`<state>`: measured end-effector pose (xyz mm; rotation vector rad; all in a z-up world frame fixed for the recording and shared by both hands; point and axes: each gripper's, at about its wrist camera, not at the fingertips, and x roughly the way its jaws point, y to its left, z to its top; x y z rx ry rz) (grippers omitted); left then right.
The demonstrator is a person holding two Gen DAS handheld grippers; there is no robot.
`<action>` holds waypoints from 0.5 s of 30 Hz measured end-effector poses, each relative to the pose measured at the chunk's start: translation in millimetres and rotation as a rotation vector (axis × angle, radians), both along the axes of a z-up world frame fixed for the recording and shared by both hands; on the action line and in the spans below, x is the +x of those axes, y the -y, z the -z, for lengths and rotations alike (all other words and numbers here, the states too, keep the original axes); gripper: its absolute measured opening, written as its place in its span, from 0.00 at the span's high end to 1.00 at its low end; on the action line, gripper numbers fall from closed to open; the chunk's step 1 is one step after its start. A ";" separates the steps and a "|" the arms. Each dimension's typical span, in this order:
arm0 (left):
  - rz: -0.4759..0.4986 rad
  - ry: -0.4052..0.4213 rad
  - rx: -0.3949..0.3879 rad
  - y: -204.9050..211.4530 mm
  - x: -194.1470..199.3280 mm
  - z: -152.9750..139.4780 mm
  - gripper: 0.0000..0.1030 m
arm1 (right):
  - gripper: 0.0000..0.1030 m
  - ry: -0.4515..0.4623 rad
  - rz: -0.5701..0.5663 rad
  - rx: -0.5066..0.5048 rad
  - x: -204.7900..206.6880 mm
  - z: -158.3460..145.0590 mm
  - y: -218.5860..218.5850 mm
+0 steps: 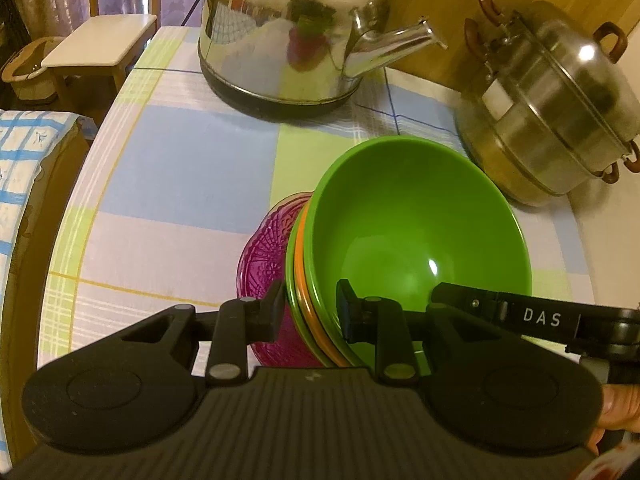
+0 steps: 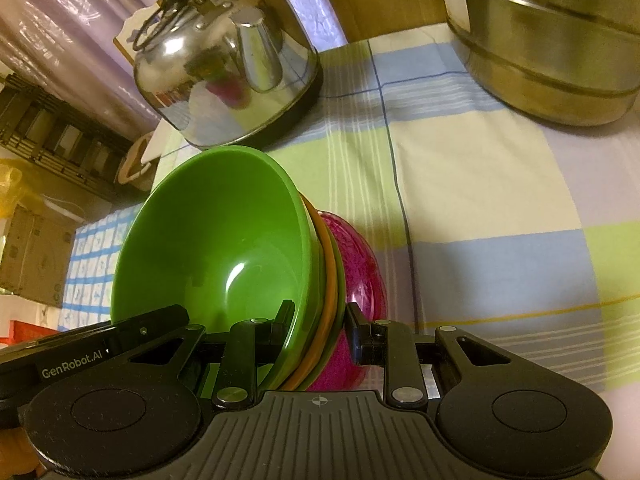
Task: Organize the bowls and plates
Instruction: 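Lift the bowl stack with both grippers and carry it over the pink dishes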
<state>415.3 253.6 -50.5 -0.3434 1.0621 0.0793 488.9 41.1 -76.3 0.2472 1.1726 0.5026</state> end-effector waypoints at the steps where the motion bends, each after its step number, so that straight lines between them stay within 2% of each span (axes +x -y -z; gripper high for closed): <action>1: 0.001 -0.002 0.001 -0.4 0.6 2.0 0.77 | 0.74 -0.004 0.001 0.002 1.8 2.9 -0.4; 15: 0.000 -0.002 0.004 -5.7 5.3 12.2 0.78 | 0.74 -0.013 -0.020 -0.004 5.1 16.5 -6.7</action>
